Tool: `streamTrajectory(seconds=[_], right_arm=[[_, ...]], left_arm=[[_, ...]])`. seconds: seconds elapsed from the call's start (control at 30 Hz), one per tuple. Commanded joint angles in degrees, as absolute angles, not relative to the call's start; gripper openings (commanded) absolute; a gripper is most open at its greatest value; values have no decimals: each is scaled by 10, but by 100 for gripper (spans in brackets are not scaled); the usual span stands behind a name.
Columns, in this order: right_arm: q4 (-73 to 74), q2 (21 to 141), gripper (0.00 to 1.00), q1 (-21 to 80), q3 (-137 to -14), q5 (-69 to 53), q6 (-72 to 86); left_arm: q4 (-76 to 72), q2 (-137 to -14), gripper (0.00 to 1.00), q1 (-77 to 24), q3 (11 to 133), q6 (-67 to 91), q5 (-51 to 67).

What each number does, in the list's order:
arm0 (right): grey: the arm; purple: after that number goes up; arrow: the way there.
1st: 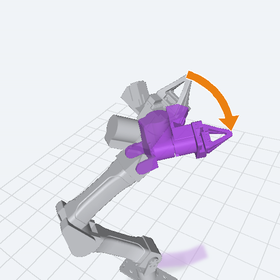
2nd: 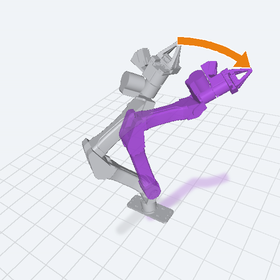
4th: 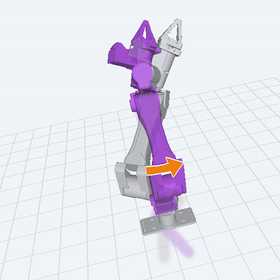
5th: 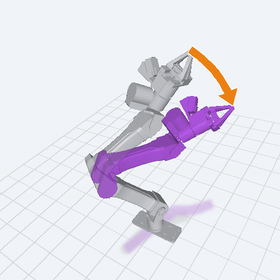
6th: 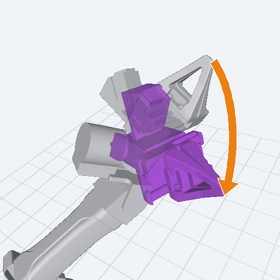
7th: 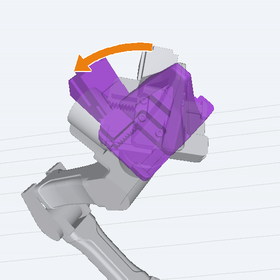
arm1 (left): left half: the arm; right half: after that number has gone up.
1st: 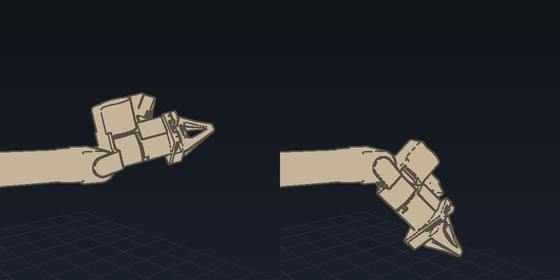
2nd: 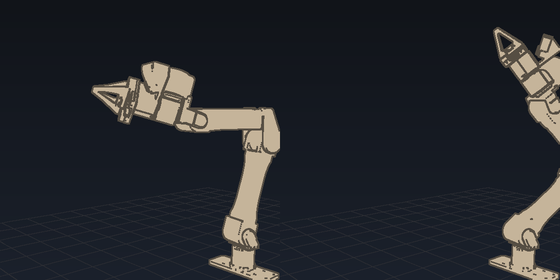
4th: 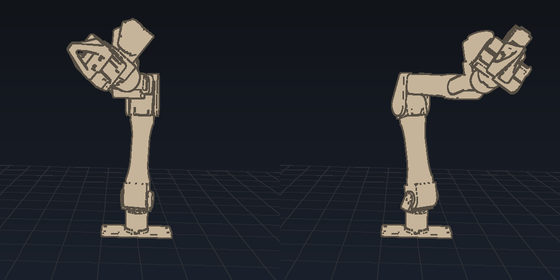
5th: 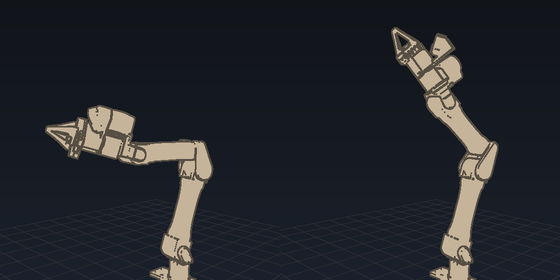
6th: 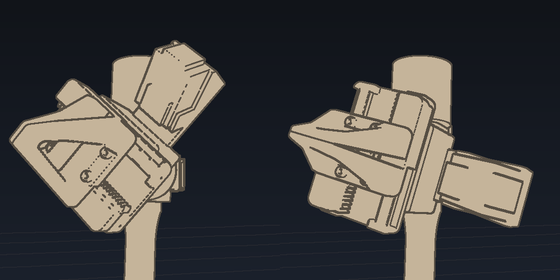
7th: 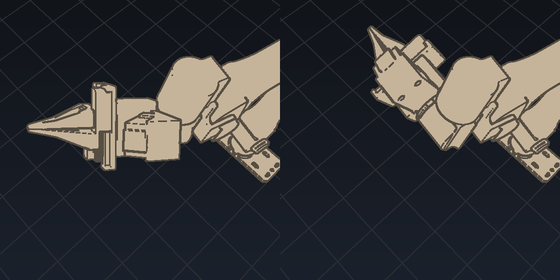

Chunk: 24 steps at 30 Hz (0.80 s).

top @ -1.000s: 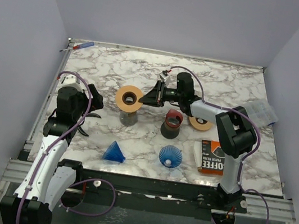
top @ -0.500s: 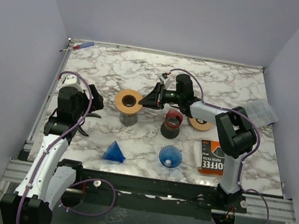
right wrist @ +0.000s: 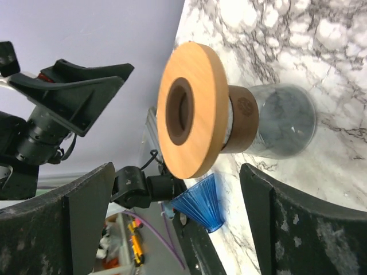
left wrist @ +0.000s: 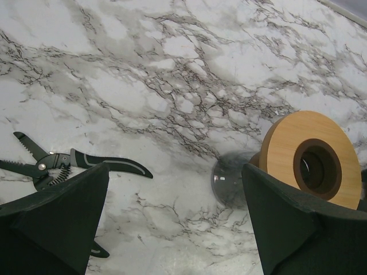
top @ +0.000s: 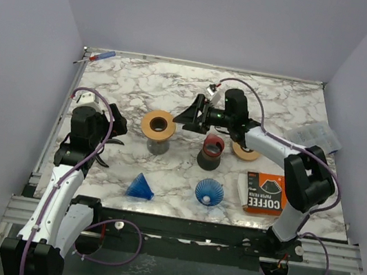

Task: Place the coffee filter in the dripper
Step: Place the dripper holder onto the coffee server.

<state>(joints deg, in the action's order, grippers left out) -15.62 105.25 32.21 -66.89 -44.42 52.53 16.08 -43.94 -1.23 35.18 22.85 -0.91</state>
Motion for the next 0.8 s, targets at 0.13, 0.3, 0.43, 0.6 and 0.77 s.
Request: streamTrajectory(seconds=[0.13,0.3,0.43,0.6,0.77], right_arm=[[-42,945,98,325,-675,-317,413],[6,880,100,324,-660,-240,369],[40,842,100,315,-639,-223,353],[65,801,100,301,-602,-212,341],[73,771,100,289,-573,-220,344]], left_arm=[[167,-434,99,-11,355,216,-1],[168,-433,99,-11,360,210,39],[167,-444,99,-11,370,215,80],[201,-460,99,-11,389,258,140],[280,-465,99,-11,403,293,186]])
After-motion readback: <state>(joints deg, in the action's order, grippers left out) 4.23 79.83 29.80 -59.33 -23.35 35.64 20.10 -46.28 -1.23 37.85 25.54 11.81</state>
